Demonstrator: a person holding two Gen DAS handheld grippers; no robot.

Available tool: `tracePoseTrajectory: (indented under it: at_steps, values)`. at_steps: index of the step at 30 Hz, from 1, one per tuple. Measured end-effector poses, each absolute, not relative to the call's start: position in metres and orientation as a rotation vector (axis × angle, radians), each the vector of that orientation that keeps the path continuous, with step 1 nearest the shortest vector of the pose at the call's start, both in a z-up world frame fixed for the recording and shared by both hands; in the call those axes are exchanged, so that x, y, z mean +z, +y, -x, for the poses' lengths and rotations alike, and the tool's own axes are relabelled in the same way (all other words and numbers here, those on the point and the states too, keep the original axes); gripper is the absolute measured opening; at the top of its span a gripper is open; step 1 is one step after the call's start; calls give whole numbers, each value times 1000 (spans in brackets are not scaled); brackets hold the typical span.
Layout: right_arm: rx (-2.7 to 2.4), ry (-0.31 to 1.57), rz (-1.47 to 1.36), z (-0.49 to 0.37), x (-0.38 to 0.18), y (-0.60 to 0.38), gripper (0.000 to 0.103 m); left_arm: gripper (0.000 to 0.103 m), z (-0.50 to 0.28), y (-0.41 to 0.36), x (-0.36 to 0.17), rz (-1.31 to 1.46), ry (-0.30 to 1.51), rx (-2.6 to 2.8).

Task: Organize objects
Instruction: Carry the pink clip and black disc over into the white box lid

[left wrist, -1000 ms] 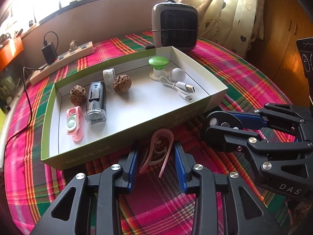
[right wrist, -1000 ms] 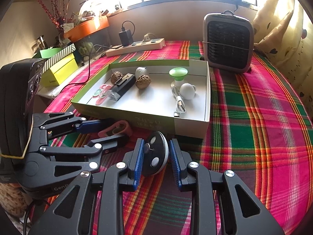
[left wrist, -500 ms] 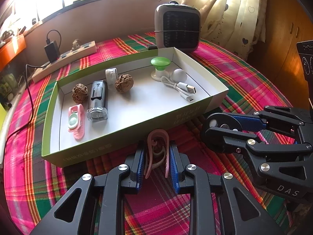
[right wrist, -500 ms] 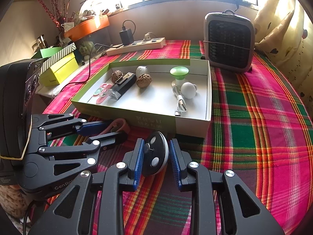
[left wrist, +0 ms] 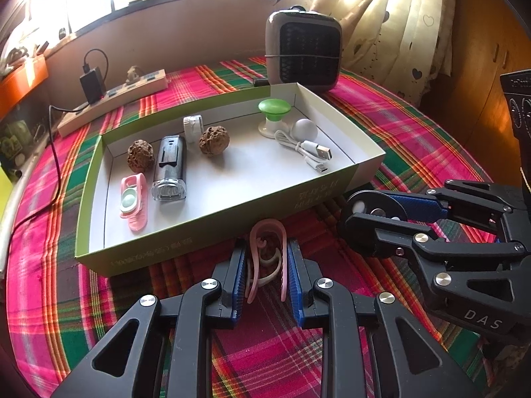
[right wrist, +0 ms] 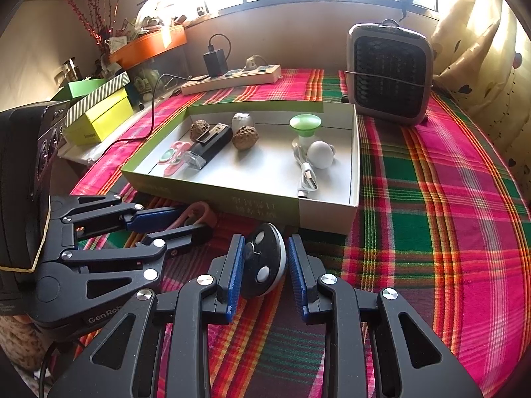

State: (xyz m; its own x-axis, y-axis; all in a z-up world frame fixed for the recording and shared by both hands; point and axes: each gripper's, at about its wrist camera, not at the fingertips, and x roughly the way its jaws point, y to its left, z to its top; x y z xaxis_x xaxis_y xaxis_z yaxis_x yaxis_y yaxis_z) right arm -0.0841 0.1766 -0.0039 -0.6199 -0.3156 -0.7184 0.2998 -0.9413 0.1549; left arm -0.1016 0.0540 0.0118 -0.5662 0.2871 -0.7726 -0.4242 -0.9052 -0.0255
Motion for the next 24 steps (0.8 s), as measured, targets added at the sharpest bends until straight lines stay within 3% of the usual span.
tracePoseTrajectory:
  at_steps: [24]
  values:
    - [-2597, 13, -1048, 90, 27, 173, 28, 21, 105, 35, 45, 1075, 164, 2541]
